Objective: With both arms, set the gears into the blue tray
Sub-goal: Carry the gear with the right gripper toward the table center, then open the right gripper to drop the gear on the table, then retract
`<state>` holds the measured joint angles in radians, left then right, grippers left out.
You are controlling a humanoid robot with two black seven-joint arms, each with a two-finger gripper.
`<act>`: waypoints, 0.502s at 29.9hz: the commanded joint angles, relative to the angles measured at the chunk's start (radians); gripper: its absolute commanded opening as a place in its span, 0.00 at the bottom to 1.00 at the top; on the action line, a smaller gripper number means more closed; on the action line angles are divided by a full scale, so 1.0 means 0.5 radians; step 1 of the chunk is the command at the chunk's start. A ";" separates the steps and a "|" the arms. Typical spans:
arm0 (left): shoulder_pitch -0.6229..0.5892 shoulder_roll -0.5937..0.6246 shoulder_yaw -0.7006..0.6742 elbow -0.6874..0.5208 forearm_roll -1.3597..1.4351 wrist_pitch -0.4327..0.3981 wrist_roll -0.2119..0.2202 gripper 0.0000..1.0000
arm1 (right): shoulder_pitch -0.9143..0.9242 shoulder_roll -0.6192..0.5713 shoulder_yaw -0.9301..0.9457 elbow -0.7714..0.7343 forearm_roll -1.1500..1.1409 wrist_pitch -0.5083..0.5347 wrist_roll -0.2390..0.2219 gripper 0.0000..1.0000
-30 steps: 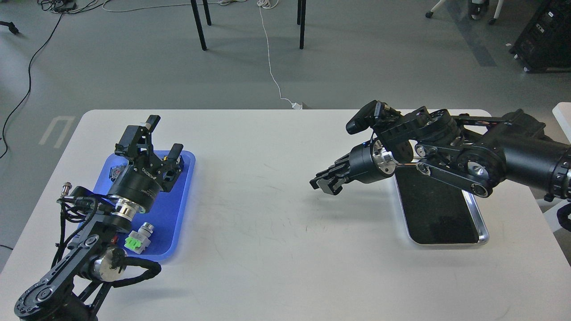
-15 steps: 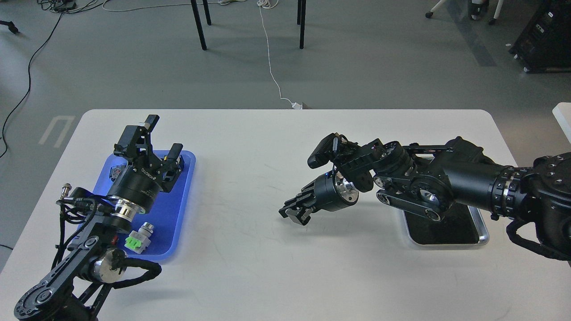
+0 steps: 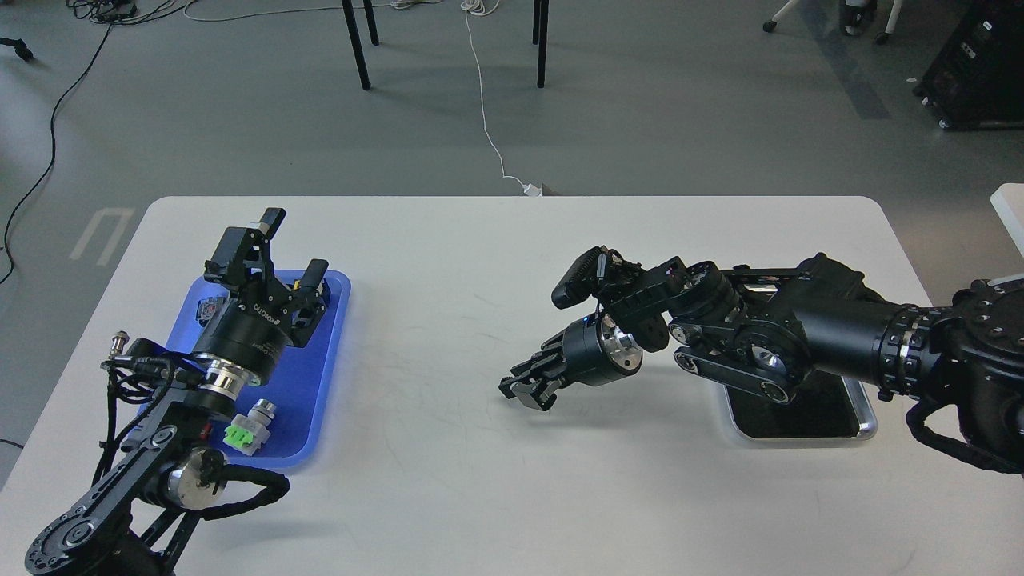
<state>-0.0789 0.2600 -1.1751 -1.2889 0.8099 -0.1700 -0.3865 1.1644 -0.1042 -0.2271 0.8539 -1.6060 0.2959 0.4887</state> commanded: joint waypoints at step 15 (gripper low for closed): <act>-0.002 0.035 0.003 0.004 0.000 0.015 -0.204 0.98 | -0.070 -0.561 0.380 0.265 1.180 -0.046 0.000 0.96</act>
<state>-0.0800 0.2710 -1.1744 -1.2874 0.8099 -0.1638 -0.4610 1.1718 -0.3130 -0.0859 0.9397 -1.1833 0.2742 0.4885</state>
